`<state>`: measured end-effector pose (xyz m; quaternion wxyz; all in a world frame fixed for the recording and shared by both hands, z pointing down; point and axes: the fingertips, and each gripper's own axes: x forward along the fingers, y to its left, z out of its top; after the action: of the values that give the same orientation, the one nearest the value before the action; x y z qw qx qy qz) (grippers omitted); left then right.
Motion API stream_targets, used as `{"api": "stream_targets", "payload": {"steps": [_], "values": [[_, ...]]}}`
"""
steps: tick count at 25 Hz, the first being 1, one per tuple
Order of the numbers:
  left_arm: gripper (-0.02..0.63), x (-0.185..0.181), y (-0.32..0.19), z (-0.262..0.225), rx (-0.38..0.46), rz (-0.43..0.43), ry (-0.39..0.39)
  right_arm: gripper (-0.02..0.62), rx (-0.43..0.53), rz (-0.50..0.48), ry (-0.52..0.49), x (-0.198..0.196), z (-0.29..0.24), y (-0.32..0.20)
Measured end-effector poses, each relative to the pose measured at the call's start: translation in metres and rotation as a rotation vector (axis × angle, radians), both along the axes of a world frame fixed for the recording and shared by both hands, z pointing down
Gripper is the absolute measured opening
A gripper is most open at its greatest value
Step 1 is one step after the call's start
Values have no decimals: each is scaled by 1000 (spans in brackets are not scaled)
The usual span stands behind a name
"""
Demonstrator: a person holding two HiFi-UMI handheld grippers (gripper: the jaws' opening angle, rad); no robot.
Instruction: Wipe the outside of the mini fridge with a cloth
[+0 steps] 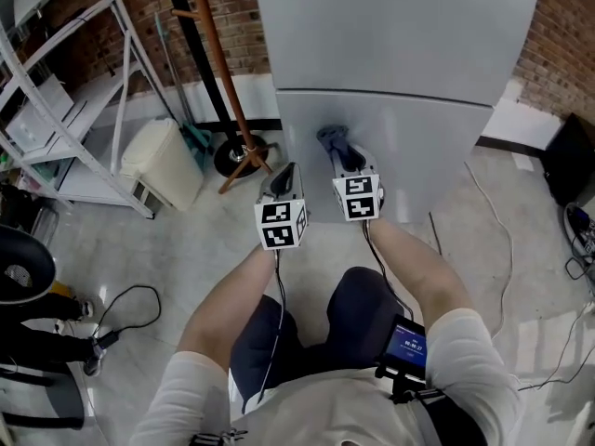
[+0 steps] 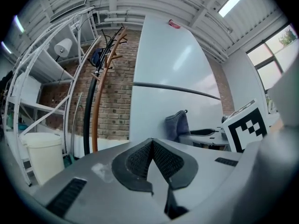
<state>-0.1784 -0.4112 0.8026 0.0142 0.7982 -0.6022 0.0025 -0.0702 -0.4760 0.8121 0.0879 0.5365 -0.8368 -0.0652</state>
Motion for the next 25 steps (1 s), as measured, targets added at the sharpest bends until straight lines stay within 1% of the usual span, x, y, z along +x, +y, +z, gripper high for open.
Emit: {"api": "stream_targets", "payload": {"steps": [6,12,20,25], "values": [[3,54,-13,-2,3,74,25,86,15,72,12,67,-4,3],[3,103,-20,1,-4,142,23,86,17,158,3,135,-9,5],[3,153,-23,2,-9,197,26,86,15,296,-22,235,-11,6],[3,174,-24,5,-15,220,18,86,5,387,-56,293,-7,5]]}}
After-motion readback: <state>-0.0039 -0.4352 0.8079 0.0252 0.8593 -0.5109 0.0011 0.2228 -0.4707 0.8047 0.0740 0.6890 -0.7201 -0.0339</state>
